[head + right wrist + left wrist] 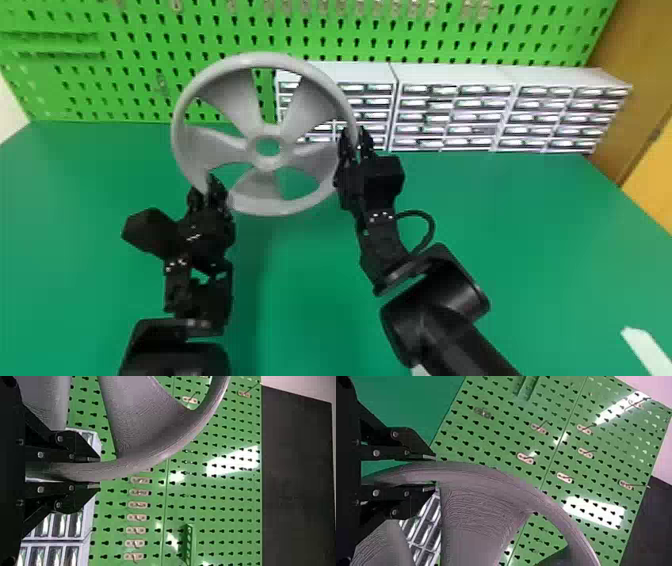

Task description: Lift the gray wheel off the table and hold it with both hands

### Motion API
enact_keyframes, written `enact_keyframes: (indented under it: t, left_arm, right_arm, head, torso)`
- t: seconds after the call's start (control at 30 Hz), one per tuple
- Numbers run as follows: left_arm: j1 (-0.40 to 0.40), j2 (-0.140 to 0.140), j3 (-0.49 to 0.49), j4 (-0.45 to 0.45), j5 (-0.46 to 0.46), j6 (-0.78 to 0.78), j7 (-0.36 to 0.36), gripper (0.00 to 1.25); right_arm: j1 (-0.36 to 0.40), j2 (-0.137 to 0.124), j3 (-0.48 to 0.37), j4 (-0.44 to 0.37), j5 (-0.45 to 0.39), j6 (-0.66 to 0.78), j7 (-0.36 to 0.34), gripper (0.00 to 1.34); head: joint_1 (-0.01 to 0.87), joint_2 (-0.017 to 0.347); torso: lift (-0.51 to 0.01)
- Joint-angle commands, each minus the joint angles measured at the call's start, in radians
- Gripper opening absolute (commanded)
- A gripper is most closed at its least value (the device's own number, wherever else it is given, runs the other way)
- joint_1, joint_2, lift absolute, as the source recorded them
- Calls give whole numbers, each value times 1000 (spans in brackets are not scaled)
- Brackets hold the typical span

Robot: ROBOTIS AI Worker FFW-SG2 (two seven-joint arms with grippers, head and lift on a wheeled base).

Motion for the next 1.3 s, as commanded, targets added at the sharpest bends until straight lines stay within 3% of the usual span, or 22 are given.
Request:
enact_keyframes:
  t: [0.0,1.27]
  left_arm:
    - [2,0,-6,-12,-19,0,17,276]
    - [7,0,11,-18,-22,-5,28,270]
  right_arm:
    - [-1,0,-2,0,0,0,-1,163]
    - [1,0,-5,0,2,2,-1,161]
  head:
    - [711,15]
    - [711,15]
  torso:
    - [-98]
    - [-98]
